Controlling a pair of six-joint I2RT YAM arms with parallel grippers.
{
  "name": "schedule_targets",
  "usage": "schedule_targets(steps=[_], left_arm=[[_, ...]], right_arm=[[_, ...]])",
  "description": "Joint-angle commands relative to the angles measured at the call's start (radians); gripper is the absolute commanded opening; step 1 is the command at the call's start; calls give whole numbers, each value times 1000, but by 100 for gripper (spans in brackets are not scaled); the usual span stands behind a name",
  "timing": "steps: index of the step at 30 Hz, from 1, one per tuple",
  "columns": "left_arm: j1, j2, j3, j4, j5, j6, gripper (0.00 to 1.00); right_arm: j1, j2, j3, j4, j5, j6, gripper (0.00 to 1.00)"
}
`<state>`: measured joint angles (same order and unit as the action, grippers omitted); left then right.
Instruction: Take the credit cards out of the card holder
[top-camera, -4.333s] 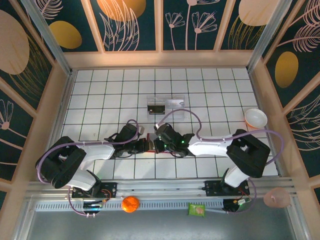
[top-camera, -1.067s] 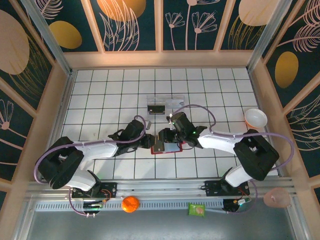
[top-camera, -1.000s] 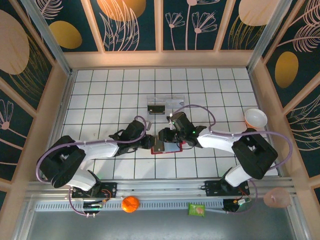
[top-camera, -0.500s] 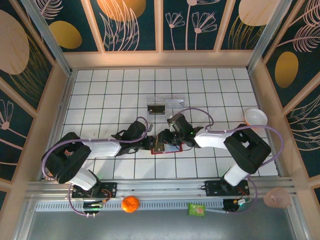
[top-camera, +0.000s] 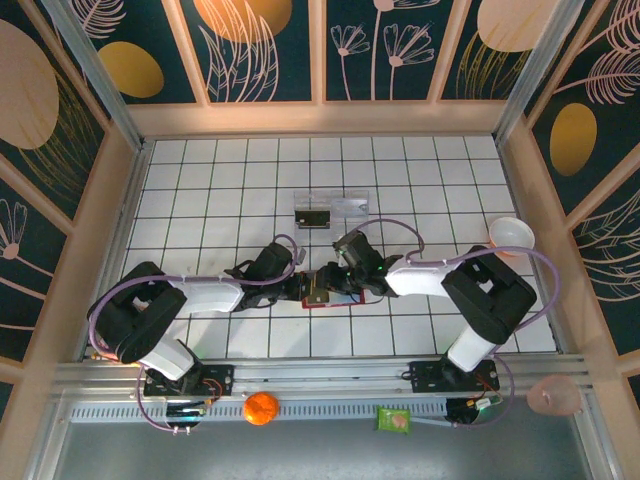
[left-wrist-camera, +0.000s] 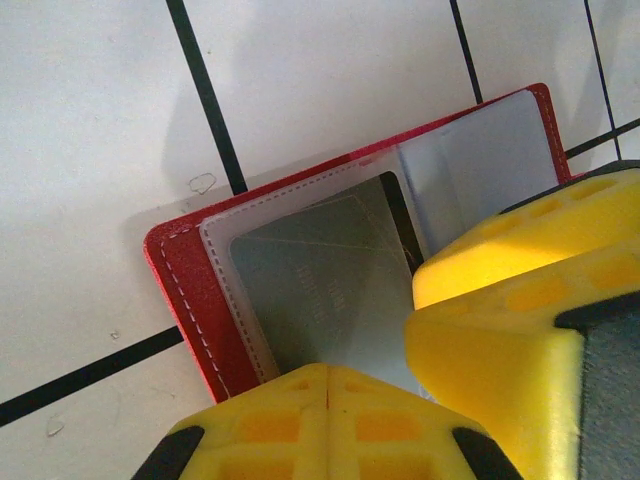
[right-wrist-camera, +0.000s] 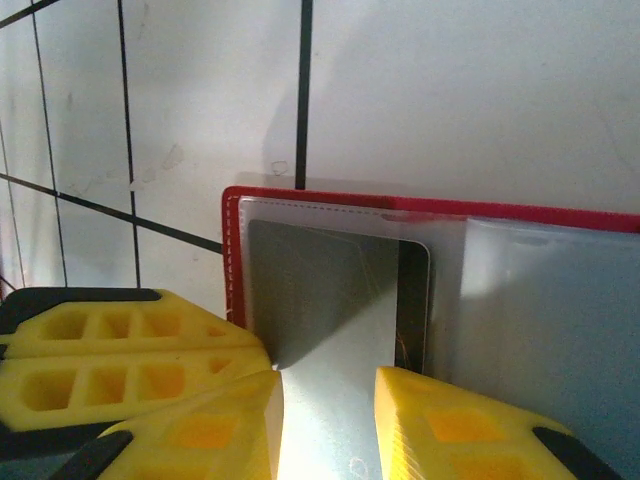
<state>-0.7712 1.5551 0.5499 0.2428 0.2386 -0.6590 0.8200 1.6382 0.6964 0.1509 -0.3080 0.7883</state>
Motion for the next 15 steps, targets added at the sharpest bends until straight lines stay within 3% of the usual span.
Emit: schedule_targets(steps=[1,15], left_arm=[[1,24,4,-18,1,-4,3],[2,43,-1,-28,-5,5,0]], right_arm=[[8,14,-8,-47,44,6,31],[43,-25,22,-183,225,-14,31]])
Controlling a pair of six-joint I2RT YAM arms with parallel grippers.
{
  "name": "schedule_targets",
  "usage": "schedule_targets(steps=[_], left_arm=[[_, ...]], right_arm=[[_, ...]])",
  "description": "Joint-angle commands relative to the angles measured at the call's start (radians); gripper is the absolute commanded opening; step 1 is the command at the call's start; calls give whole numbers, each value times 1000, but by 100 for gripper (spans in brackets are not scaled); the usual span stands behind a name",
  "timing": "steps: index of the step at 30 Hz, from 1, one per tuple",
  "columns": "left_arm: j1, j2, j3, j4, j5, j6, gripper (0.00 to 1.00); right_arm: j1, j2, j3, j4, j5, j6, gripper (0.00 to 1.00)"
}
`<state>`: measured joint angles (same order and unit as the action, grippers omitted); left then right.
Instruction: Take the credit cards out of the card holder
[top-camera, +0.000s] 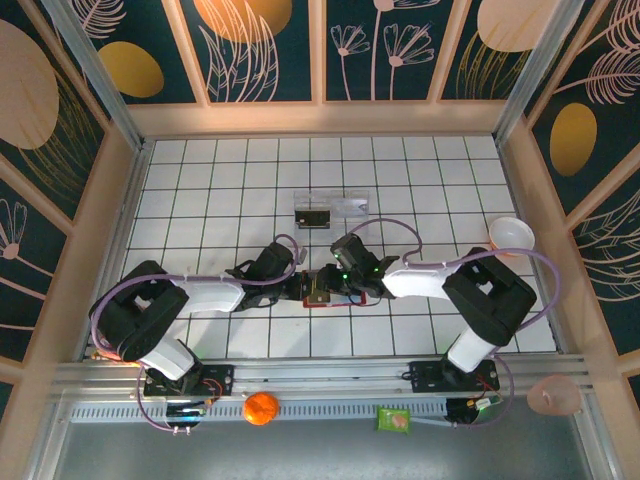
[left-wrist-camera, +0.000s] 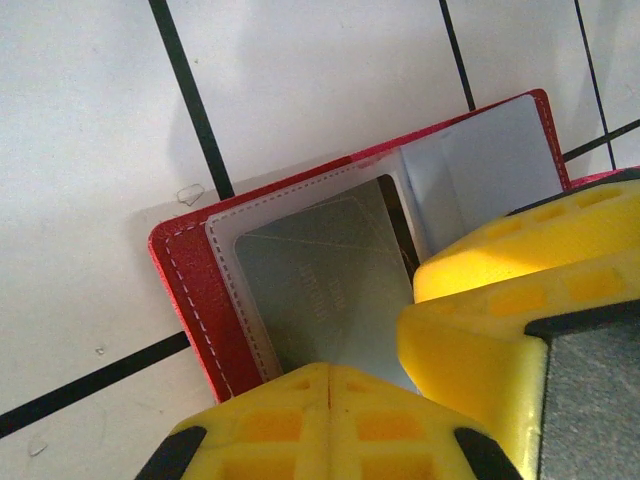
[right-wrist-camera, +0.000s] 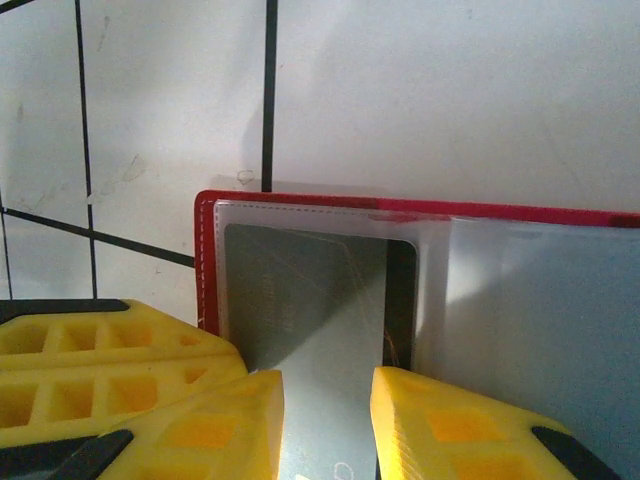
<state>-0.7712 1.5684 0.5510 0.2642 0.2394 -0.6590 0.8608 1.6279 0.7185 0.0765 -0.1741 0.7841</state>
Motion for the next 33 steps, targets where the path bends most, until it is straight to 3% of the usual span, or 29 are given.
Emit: schedule_targets(steps=[1,13,33], left_arm=[[3,29,-3,-51,-6,7,0],[3,35,-13,-73,-23,12,0],[3,50,-2,-75,-13,18,0]], right_arm=[[3,-18,-1,-112,99,-11,31],[7,-42,-6,-125,135,-24,31],[-55,-42,-85,47,-86,-7,17]])
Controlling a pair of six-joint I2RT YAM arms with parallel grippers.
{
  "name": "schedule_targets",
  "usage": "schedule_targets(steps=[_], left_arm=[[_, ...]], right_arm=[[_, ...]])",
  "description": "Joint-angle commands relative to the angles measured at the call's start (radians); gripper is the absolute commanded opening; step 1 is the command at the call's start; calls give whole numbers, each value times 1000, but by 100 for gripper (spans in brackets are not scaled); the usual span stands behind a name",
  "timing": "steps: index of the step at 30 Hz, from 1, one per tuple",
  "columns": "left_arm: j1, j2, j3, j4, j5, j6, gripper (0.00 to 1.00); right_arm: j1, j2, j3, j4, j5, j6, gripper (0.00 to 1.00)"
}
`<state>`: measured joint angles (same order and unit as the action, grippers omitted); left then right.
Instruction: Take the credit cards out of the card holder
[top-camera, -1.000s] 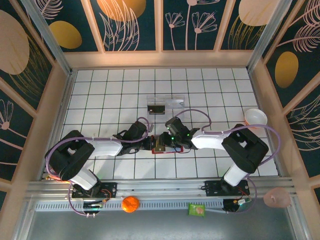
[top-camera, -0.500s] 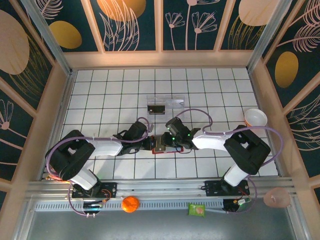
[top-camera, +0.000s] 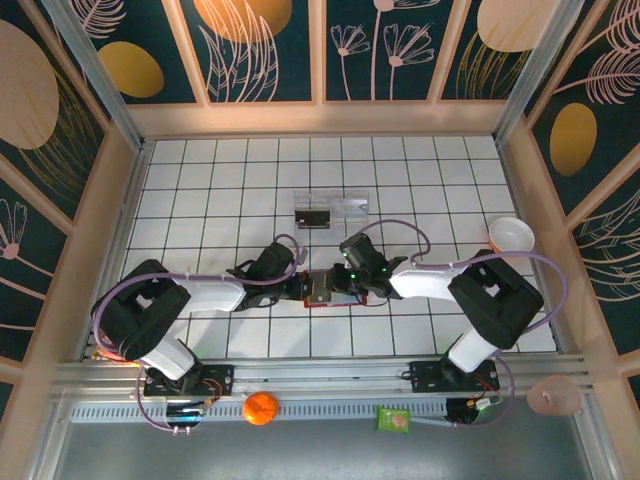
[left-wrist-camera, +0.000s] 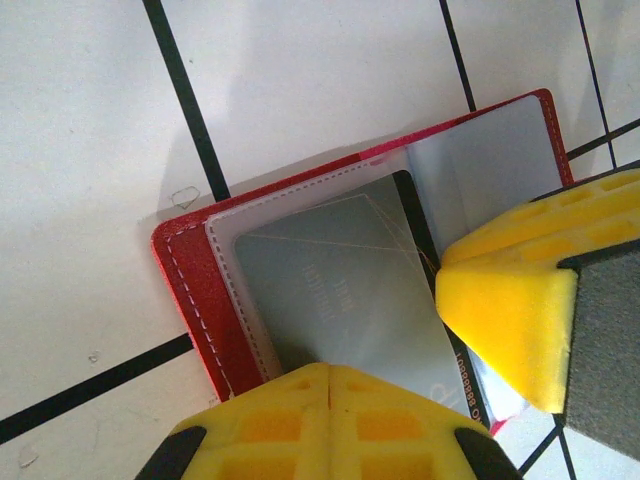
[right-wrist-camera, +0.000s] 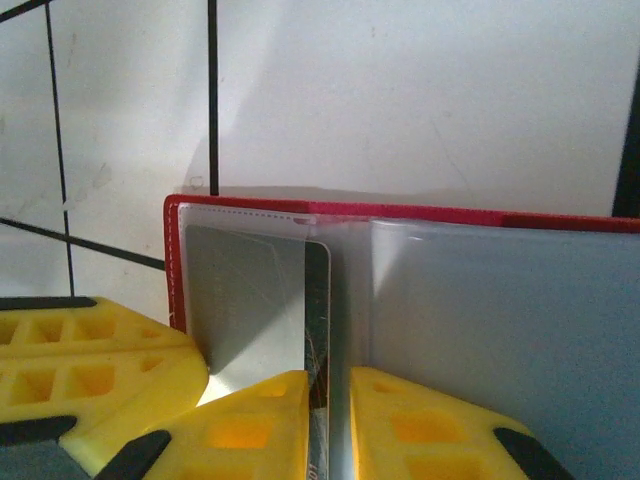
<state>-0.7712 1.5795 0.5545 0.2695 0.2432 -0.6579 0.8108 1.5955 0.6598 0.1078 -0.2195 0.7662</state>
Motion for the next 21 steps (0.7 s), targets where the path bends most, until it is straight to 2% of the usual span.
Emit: schedule_targets(steps=[1,7,10,21], left_arm=[[3,40,-5,-82,-15,17,0],[4,39,-1,-81,-7,19,0],[3,37,-1,-83,-7,17,0],[3,24,-10,-85,-14,11,0]], right_arm=[[-7,-8,-27,19,-47,12,16],[-15,-14,-43,48,-66,21,10],[-20,-24,-52,56,-67,24,0],[-30,-132,-97,-19,35,30,0]])
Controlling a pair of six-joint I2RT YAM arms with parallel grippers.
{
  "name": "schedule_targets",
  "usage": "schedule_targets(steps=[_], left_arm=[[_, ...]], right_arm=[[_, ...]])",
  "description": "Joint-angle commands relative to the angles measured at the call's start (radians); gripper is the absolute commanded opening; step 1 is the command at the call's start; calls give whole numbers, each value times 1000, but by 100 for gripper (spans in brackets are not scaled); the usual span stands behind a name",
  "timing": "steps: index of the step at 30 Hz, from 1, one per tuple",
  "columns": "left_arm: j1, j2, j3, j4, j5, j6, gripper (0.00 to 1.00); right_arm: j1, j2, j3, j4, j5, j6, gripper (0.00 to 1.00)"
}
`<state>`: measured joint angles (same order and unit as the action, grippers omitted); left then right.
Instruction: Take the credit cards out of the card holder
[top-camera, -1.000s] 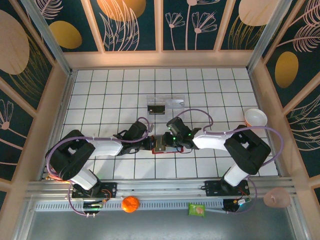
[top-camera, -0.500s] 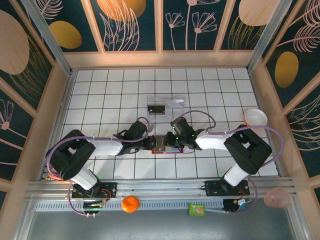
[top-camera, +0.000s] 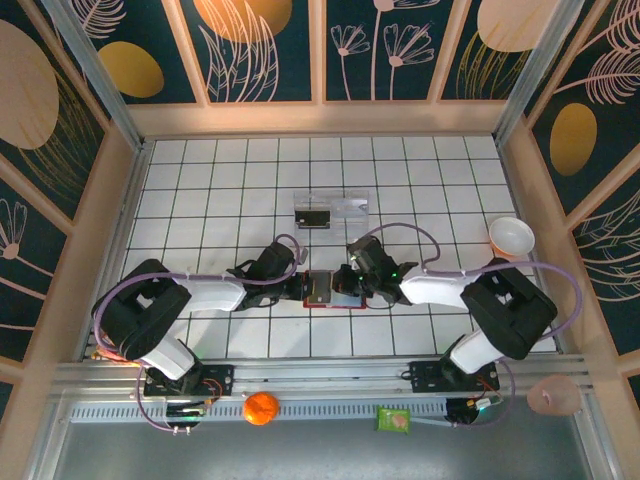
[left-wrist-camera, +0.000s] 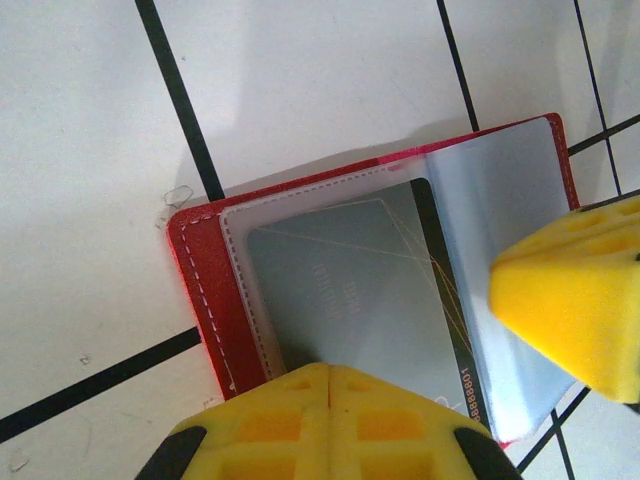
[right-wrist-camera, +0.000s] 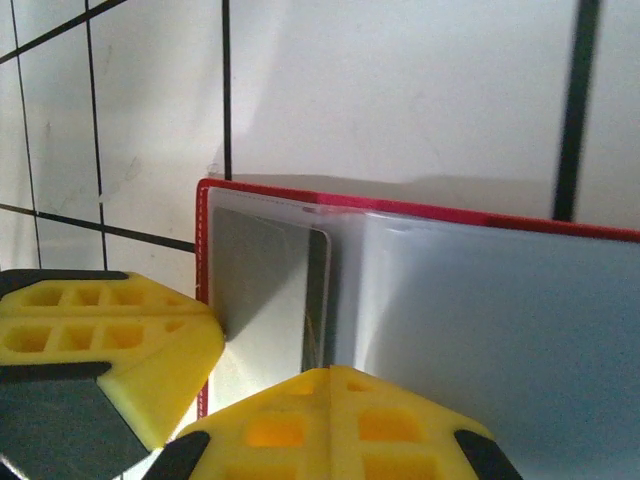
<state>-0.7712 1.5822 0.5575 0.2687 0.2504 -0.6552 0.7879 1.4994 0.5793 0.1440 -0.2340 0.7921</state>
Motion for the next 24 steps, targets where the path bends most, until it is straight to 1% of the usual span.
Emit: schedule_targets(steps=[1,3,5,8,9,12,15,24], left_arm=[[3,21,-14,-83,-22,8,0],[3,20,-13,-82,-17,8,0],[3,21,-12,-81,-13,9,0],[3,28,-11,-84,-16,8,0],[4,28,-13,-82,-13,8,0],[3,27,-13,-81,-12,7,0],[3,24,-13,-79,-10,4,0],[4,24,-13,-79,-10,5,0]], right_arm=[[-6,-46,-20,-66,57,2,0],[-8,-58,-19,-76,62,-8,0],[-7,-61,-14,-52,25,-36,0],[-6,-46,4,13,-91,-65,16],[-6,-34,12,14,-110,-66,18],[-6,7,17,32,-157,-57,18],[-6,32,10,55,-177,-43,18],[-13,54,28,-21,-104,-35,17]])
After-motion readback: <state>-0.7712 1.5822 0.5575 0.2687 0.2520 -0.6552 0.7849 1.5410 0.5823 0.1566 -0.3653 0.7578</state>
